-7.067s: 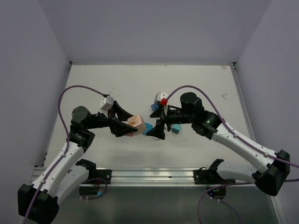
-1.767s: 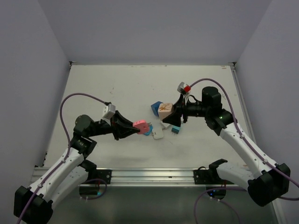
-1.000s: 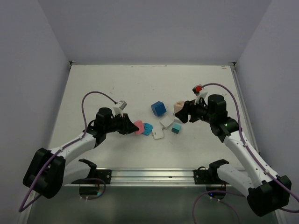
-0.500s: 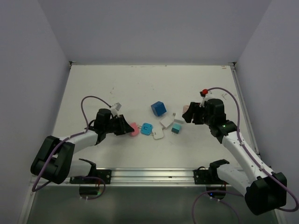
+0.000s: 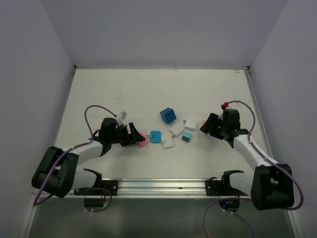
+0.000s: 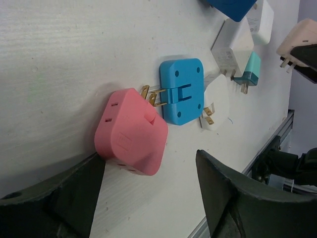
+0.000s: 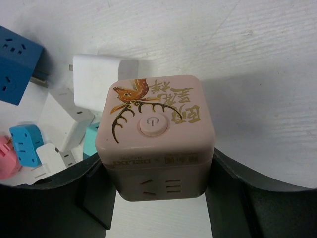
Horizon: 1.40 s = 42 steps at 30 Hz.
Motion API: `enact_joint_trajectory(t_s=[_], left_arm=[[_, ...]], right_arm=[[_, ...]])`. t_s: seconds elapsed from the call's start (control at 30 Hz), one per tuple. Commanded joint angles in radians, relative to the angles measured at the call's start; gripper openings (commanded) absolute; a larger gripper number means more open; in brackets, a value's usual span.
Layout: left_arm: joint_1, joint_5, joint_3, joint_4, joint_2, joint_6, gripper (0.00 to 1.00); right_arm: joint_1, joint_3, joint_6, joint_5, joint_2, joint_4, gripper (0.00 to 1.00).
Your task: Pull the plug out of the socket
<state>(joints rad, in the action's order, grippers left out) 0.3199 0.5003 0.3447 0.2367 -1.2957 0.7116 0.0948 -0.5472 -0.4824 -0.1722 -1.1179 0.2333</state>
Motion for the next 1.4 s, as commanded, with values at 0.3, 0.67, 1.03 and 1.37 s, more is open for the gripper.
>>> enact_joint_trajectory(t_s=[0.3,0.67,1.03,1.37], left_arm=[[-0.019,-0.156,0.102,-0.281,0.245,-0.072,0.98],[-0.021,-0.419,0.299,-0.592,0.469,-0.219,0.99],[-0.021,-0.566,0.477,-0.777,0.602,-0.294,1.00],[-0.021,-0.634,0.620,-0.882,0.668,-0.307,1.00]], right_arm=[[-0.037,-0.028,-0.073,-0.135,-0.195,-0.167,0.03],[-0.037,-0.016,-0.065,-0.069,-0.201,-0.138,0.50],[-0.038,-0.016,-0.048,0.020,-0.112,-0.054,0.91],[-0.038,-0.115,0.001,0.102,0.088,0.125,0.98]])
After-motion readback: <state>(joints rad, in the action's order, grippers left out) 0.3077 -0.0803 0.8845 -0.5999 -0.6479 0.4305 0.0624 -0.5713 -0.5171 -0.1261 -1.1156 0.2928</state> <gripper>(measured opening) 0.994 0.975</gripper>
